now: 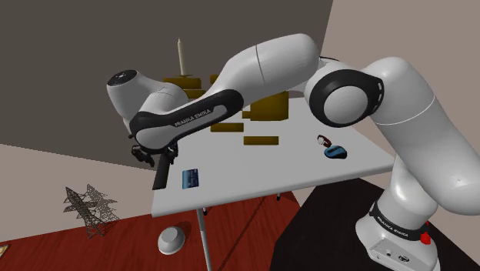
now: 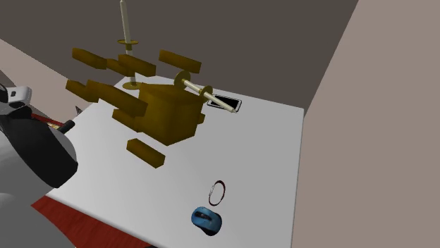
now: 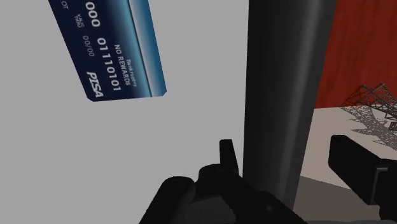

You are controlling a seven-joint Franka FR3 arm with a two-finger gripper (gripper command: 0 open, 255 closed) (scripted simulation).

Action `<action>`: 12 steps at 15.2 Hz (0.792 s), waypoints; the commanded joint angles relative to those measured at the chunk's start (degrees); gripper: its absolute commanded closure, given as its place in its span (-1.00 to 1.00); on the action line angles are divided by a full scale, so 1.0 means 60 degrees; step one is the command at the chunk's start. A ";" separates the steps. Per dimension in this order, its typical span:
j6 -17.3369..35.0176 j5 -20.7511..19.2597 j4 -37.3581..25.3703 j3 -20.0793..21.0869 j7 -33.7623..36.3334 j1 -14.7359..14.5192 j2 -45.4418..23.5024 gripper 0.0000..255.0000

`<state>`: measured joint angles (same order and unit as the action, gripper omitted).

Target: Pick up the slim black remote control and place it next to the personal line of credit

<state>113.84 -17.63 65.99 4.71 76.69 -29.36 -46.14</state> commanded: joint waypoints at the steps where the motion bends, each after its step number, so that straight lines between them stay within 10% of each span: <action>1: 0.0000 -0.0001 0.0006 -0.0003 0.0001 0.0004 -0.0001 -1.00; 12: -0.0909 0.0077 -0.0496 0.0060 -0.0075 -0.0138 0.0396 -1.00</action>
<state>108.63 -17.20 63.27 5.06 76.30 -30.18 -43.71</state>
